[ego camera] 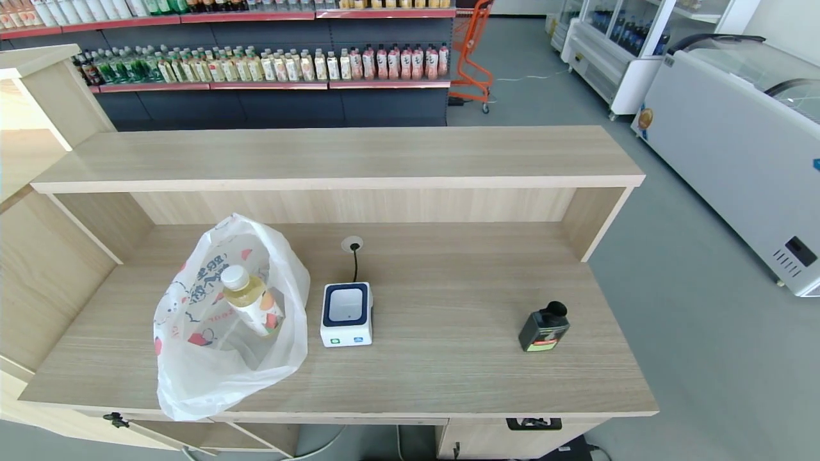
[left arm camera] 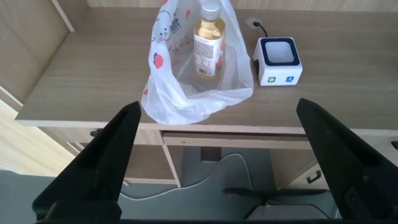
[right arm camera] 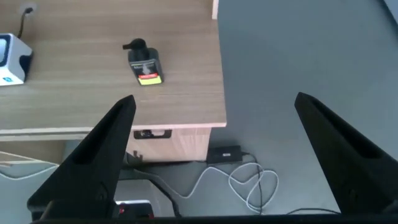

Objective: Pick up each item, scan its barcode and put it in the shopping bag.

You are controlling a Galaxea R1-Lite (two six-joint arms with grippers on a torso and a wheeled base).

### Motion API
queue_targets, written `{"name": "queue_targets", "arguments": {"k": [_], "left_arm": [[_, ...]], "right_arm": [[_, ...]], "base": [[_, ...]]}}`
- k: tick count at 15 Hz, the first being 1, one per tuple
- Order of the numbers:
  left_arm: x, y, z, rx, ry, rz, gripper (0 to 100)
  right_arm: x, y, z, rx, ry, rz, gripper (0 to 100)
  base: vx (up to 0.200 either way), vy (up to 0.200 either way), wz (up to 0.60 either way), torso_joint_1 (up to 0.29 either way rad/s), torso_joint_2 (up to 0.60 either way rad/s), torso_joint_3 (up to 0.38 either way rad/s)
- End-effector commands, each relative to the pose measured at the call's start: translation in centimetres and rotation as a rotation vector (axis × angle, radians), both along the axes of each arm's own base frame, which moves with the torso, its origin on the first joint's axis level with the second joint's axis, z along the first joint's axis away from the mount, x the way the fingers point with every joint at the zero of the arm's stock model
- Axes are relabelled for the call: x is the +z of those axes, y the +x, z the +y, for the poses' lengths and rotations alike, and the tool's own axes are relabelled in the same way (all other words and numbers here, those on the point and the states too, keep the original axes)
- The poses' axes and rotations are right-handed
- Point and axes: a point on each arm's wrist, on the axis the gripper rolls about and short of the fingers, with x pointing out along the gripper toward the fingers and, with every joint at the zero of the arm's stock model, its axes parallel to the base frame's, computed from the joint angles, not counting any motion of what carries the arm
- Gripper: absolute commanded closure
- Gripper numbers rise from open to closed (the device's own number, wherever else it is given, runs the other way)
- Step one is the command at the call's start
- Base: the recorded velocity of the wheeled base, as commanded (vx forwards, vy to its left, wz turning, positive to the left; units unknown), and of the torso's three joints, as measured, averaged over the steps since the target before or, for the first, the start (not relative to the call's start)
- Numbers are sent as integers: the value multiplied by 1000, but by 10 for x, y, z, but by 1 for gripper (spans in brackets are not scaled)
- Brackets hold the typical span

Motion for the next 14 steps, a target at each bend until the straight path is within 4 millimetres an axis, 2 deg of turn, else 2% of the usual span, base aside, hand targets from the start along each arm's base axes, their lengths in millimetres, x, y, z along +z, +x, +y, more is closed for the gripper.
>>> {"name": "queue_targets", "arguments": {"k": [1, 4, 7, 8, 10, 14], "left_arm": [[0, 0, 0, 0, 0, 0, 0], [0, 0, 0, 0, 0, 0, 0], [0, 0, 0, 0, 0, 0, 0], [0, 0, 0, 0, 0, 0, 0], [0, 0, 0, 0, 0, 0, 0], [0, 0, 0, 0, 0, 0, 0]], "right_arm": [[-4, 131, -20, -42, -217, 575, 0], [-25, 178, -27, 84, -384, 665, 0], [-42, 201, -26, 224, -565, 709, 0], [-45, 206, -26, 236, -577, 707, 0], [-61, 228, -14, 370, -556, 658, 0], [-75, 257, 6, 571, -500, 619, 0]], "base": [[0, 0, 0, 0, 0, 0], [0, 0, 0, 0, 0, 0], [0, 0, 0, 0, 0, 0], [0, 0, 0, 0, 0, 0], [0, 0, 0, 0, 0, 0], [0, 0, 0, 0, 0, 0]]}}
